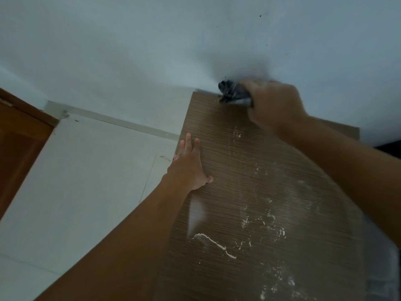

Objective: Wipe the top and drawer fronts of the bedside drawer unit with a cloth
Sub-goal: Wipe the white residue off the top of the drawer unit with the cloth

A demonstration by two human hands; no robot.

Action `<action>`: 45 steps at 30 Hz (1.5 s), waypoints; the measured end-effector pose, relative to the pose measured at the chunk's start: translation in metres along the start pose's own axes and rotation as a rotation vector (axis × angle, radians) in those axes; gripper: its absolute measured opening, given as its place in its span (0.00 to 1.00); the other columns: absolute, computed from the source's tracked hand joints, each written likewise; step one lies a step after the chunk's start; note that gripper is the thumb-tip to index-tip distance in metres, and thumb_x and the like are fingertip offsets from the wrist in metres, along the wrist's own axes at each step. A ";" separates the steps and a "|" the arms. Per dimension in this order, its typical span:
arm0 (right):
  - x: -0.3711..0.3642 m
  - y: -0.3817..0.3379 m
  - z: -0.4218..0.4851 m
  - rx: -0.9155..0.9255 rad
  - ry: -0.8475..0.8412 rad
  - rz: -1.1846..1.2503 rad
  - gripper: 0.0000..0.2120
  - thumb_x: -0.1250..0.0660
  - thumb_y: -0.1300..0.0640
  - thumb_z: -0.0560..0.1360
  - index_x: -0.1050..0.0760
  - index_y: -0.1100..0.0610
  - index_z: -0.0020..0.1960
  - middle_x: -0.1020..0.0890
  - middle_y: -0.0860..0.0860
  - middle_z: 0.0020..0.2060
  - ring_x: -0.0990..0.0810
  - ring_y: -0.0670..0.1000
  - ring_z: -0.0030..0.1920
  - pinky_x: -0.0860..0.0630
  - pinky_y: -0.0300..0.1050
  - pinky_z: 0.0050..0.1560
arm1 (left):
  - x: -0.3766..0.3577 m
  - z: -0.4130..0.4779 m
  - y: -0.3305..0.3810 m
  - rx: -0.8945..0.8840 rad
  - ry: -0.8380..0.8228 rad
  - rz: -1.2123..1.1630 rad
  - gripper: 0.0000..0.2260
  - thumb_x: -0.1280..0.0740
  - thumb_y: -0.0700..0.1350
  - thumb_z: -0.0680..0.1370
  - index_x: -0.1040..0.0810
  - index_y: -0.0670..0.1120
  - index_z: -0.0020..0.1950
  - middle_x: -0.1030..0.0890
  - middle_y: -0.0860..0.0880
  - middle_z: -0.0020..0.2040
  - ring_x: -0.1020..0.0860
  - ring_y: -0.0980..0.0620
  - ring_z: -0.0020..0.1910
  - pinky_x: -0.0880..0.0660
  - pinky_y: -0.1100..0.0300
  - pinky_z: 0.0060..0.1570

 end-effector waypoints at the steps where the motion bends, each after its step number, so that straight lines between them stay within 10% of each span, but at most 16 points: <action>1: -0.015 0.000 -0.002 0.030 -0.049 -0.023 0.19 0.35 0.53 0.77 0.26 0.54 0.68 0.18 0.57 0.59 0.18 0.60 0.54 0.23 0.52 0.51 | 0.000 0.000 0.000 -0.001 0.001 -0.003 0.52 0.26 0.53 0.72 0.63 0.48 0.79 0.68 0.50 0.78 0.64 0.50 0.78 0.54 0.50 0.75; 4: -0.057 0.011 -0.006 0.052 -0.305 -0.051 0.29 0.37 0.50 0.78 0.40 0.52 0.77 0.34 0.56 0.74 0.35 0.56 0.74 0.38 0.57 0.73 | -0.001 0.001 0.000 -0.003 -0.003 -0.015 0.52 0.26 0.53 0.73 0.63 0.48 0.79 0.69 0.50 0.78 0.64 0.50 0.77 0.55 0.50 0.75; 9: -0.093 0.028 -0.011 0.087 -0.432 0.186 0.30 0.44 0.45 0.81 0.53 0.47 0.79 0.52 0.52 0.79 0.56 0.49 0.78 0.62 0.55 0.77 | -0.001 0.002 0.001 0.001 -0.008 -0.014 0.51 0.26 0.53 0.73 0.64 0.48 0.79 0.69 0.49 0.78 0.65 0.49 0.77 0.55 0.50 0.75; 45: -0.069 -0.055 -0.202 0.224 -0.467 0.346 0.30 0.47 0.39 0.78 0.47 0.44 0.78 0.51 0.49 0.79 0.58 0.47 0.79 0.63 0.54 0.76 | 0.014 0.002 0.004 0.019 -0.085 0.110 0.47 0.30 0.53 0.76 0.63 0.50 0.79 0.67 0.48 0.79 0.62 0.47 0.78 0.53 0.46 0.76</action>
Point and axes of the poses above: each hand's wrist, its own z-axis towards the middle knuckle, its own x-axis out of the back of the hand, y = z × x, the point moved 1 cm from there along z, towards the middle knuckle
